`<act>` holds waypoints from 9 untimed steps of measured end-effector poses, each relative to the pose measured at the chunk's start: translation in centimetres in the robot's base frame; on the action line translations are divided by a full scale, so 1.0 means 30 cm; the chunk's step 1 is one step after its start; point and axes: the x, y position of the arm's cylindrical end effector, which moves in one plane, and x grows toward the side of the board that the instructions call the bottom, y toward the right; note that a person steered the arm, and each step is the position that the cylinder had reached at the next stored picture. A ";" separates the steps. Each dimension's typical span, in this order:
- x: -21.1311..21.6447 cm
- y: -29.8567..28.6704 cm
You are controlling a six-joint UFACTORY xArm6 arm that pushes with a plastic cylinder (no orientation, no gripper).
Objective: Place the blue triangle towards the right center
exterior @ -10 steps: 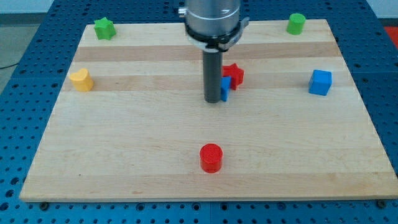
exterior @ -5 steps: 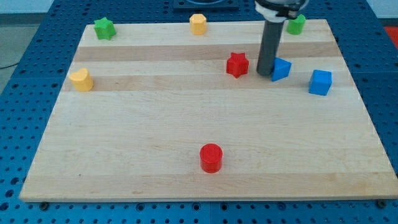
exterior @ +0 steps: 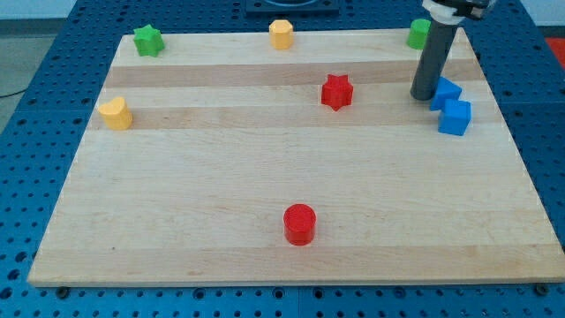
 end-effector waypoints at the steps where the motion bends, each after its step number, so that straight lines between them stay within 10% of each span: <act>1: -0.156 -0.007; 9: -0.045 0.083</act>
